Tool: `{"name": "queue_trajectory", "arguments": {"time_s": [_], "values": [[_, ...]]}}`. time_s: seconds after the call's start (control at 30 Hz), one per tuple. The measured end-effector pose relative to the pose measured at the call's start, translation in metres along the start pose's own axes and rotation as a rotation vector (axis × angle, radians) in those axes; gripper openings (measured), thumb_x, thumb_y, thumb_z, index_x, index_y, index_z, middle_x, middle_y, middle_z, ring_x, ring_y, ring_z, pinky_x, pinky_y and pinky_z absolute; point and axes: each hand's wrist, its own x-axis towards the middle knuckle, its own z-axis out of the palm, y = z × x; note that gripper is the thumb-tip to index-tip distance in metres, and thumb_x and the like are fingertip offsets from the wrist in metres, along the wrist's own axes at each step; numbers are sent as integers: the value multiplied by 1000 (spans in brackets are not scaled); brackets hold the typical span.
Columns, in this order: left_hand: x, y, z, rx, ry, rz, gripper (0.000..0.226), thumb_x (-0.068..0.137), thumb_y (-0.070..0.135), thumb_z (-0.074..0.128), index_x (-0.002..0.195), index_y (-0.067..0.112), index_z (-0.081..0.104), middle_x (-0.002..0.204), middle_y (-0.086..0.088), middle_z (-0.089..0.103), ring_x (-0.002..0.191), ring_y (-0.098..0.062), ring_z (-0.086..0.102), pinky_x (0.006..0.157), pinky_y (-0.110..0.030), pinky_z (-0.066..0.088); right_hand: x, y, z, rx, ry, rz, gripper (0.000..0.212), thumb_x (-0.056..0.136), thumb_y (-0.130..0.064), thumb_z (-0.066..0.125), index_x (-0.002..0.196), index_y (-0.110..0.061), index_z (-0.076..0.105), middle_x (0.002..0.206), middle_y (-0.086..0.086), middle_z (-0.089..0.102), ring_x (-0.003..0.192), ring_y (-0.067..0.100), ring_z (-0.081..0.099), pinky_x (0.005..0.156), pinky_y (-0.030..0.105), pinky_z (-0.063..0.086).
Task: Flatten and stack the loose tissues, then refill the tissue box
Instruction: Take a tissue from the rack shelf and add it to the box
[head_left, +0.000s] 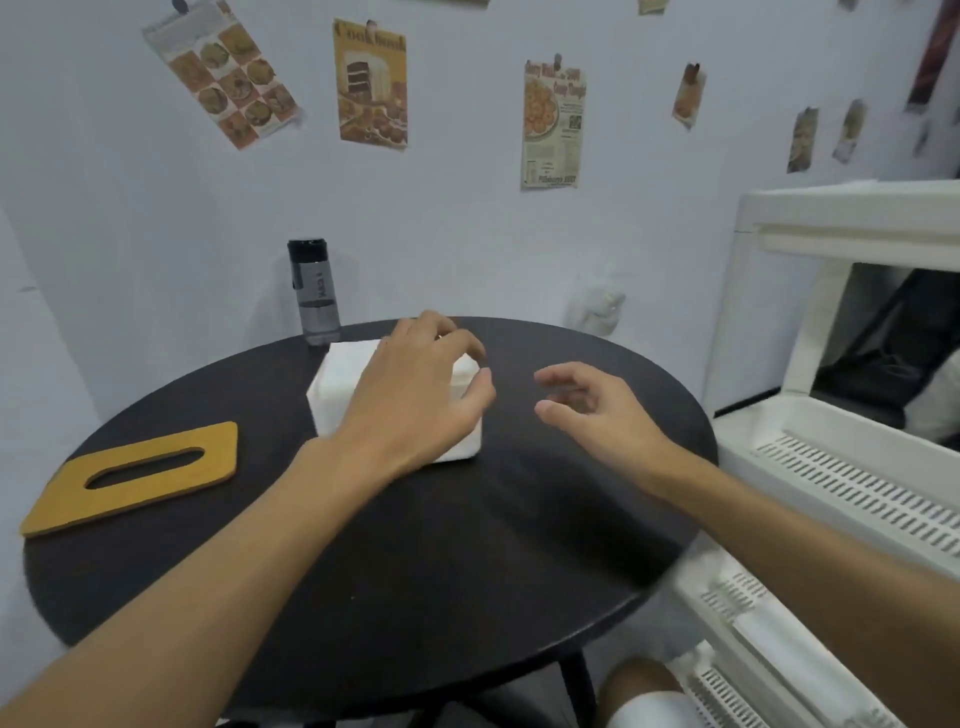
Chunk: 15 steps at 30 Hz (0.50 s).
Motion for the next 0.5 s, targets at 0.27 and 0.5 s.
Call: {"name": "queue_trajectory", "arguments": {"time_s": [0.27, 0.5], "values": [[0, 100, 95, -143, -566, 235, 43, 95, 57, 48, 131, 35, 55, 138, 10, 50, 123, -13, 52, 105, -44, 45, -108, 66, -92, 26, 309, 66, 22, 91, 2, 58, 89, -17, 69, 81, 10, 66, 74, 15, 58, 70, 24, 48], [-3, 149, 168, 139, -546, 386, 46, 98, 44, 44, 140, 26, 47, 141, -1, 46, 128, -25, 45, 106, -45, 37, -142, 172, -103, -159, 327, 361, 27, 89, 2, 58, 81, -23, 65, 79, -3, 66, 73, 9, 59, 70, 21, 44]]}}
